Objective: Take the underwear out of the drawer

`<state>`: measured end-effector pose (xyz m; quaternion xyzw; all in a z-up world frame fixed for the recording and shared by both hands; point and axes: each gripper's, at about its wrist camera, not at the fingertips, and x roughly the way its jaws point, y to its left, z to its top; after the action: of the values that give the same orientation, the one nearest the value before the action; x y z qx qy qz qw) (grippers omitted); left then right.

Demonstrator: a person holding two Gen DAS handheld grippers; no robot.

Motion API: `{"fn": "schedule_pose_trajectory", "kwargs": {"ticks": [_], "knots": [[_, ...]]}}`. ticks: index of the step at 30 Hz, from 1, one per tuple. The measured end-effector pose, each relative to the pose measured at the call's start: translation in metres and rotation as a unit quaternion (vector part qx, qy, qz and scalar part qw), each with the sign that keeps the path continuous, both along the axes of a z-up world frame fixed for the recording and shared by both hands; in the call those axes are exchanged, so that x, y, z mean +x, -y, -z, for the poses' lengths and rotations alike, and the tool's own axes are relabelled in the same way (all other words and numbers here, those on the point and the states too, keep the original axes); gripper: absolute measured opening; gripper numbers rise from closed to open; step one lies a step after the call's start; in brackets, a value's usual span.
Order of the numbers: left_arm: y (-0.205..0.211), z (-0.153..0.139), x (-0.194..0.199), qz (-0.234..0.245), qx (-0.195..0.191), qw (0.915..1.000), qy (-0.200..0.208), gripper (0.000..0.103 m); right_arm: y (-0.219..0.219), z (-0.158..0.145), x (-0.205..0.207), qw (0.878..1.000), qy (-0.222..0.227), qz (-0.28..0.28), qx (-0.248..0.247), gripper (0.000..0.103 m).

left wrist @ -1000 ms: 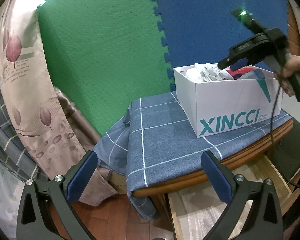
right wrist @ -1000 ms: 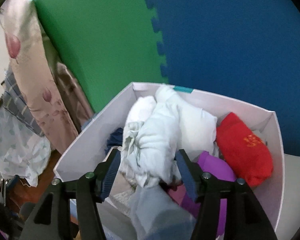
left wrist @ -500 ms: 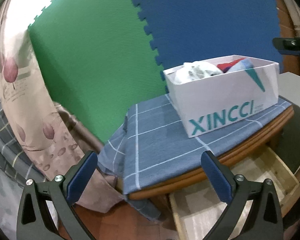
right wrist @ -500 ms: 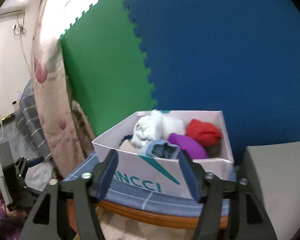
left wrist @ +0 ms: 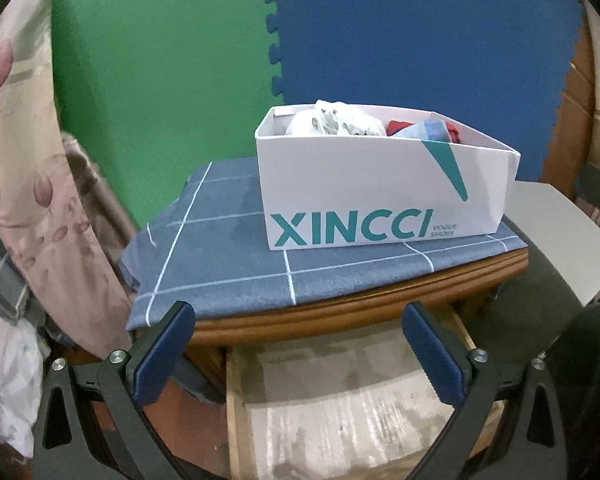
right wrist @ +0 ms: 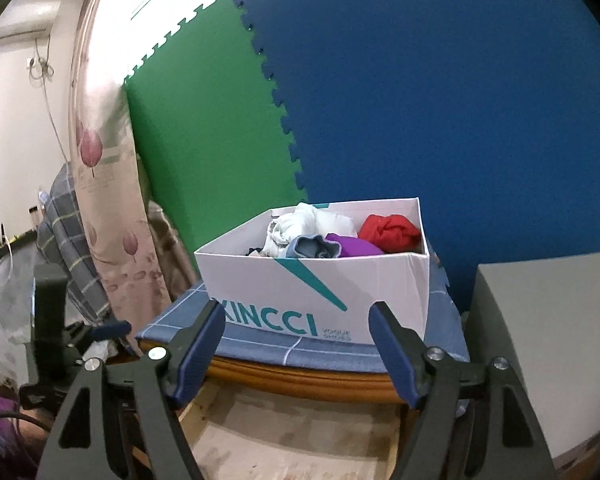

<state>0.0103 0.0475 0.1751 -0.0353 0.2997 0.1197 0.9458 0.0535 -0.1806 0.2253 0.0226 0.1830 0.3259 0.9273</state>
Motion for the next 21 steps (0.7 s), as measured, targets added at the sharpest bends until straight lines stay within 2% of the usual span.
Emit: {"fn": "schedule_pose_trajectory", "kwargs": {"ticks": [4, 9, 17, 21], "knots": [[-0.003, 0.003, 0.000, -0.030, -0.013, 0.9995, 0.000, 0.103, -0.002, 0.012, -0.008, 1.000, -0.008, 0.003, -0.002, 0.076], [-0.006, 0.001, -0.001, -0.065, 0.003, 0.9979, 0.005, 0.103, -0.012, 0.026, -0.017, 0.999, 0.011, -0.004, -0.032, 0.076], [0.003, -0.007, -0.002, -0.075, 0.035, 0.9966, 0.006, 0.103, -0.012, 0.030, -0.015, 0.999, 0.008, 0.001, -0.037, 0.076], [0.005, -0.015, -0.004, -0.078, 0.038, 0.9962, 0.012, 0.103, -0.013, 0.028, -0.016, 0.999, 0.010, -0.001, -0.035, 0.076]]}}
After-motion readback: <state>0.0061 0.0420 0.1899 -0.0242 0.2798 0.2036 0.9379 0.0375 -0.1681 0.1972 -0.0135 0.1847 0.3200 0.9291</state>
